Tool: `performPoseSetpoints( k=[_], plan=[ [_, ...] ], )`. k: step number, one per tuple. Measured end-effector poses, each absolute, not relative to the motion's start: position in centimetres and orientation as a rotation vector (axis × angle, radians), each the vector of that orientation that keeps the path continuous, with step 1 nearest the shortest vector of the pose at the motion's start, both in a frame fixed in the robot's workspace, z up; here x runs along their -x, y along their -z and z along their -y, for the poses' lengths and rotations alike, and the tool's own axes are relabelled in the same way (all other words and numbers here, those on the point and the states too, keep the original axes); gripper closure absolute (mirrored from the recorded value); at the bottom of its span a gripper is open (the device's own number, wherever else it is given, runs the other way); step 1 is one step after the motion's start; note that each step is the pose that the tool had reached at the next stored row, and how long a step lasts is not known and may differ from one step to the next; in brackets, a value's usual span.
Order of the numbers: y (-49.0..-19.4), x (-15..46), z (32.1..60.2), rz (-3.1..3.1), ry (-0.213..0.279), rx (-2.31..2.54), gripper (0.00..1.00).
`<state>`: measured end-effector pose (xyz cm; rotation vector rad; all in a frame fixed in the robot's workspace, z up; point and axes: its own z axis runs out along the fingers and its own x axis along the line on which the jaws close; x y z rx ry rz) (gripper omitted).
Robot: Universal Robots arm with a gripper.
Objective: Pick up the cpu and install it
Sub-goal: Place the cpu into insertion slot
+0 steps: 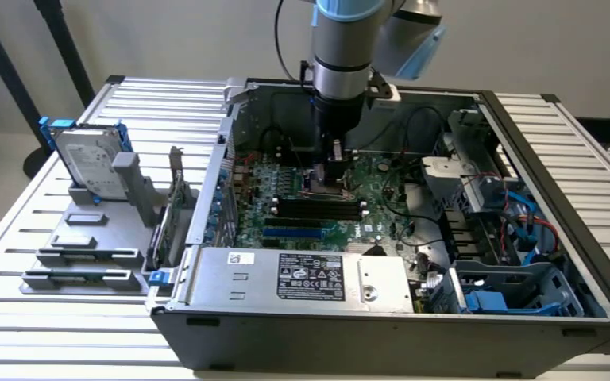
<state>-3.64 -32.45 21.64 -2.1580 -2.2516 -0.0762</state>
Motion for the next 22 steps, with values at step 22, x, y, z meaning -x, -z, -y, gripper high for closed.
performPoseSetpoints(
  k=[22],
  plan=[
    [-21.0,4.47,33.11,2.134,0.077,2.279,0.45]
  ],
)
